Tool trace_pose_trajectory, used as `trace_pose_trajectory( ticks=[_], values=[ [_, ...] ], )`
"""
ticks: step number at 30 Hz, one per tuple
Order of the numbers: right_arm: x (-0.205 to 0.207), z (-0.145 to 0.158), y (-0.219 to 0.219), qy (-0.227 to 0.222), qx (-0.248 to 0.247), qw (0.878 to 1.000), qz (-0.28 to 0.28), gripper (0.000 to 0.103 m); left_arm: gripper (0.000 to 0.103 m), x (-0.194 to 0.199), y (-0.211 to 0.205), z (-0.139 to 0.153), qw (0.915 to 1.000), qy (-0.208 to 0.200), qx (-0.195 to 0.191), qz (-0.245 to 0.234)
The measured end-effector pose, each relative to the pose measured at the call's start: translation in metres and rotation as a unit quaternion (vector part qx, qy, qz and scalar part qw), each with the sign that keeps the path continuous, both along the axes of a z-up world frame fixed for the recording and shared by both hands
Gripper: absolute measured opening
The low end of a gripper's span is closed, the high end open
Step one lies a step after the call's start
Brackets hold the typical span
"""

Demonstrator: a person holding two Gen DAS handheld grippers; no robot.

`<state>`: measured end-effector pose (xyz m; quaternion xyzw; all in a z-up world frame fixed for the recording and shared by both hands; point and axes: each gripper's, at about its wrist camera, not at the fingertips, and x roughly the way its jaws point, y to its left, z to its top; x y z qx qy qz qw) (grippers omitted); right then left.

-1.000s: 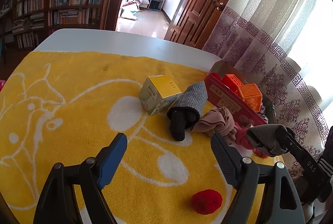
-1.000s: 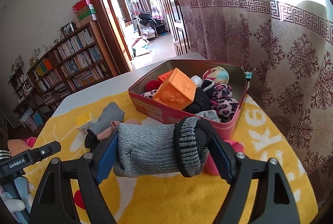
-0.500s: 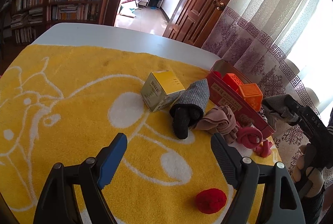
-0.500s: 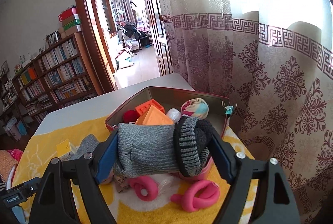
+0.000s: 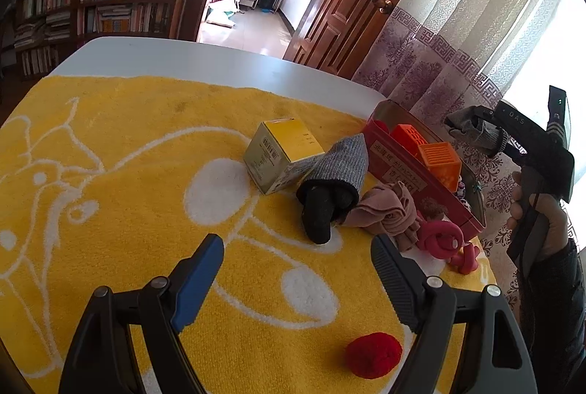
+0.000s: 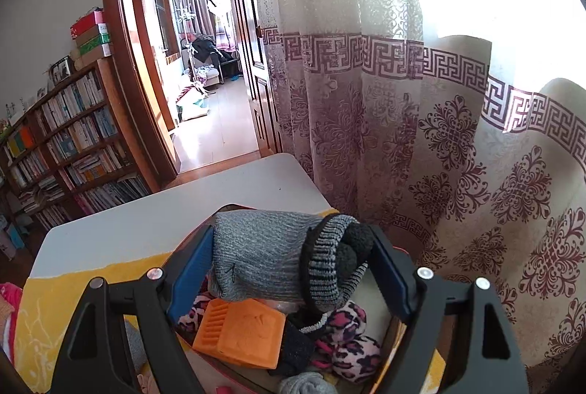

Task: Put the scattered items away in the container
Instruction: 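Lower the grey sock into the red tin and open the right tool, then grasp the yellow box with the left tool while the right tool grasps the beige stocking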

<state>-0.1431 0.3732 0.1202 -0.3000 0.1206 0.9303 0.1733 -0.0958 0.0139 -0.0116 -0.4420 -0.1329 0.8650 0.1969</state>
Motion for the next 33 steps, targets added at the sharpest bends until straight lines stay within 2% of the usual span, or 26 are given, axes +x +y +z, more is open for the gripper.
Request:
trace_pose_trajectory(
  ticks=[6, 11, 21, 27, 33],
  values=[
    [-0.008, 0.000, 0.005, -0.001, -0.006, 1.000, 0.002, 0.086, 0.084, -0.003, 0.001, -0.006, 0.9999, -0.010, 0.004, -0.005],
    [-0.002, -0.008, -0.001, -0.003, -0.039, 0.999, 0.020, 0.086, 0.084, -0.003, 0.005, -0.006, 0.9999, -0.009, 0.001, -0.011],
    [0.038, -0.026, -0.058, -0.005, -0.076, 0.989, 0.125, 0.086, 0.084, -0.004, 0.006, 0.000, 0.9999, -0.007, -0.013, -0.005],
    [0.053, -0.048, -0.089, -0.033, -0.082, 0.979, 0.185, 0.086, 0.085, -0.006, 0.008, 0.015, 0.9992, 0.008, -0.039, -0.006],
    [0.044, -0.075, -0.107, -0.071, -0.072, 0.970, 0.222, 0.086, 0.084, -0.008, 0.004, 0.023, 0.9988, 0.016, -0.045, 0.003]
  ],
)
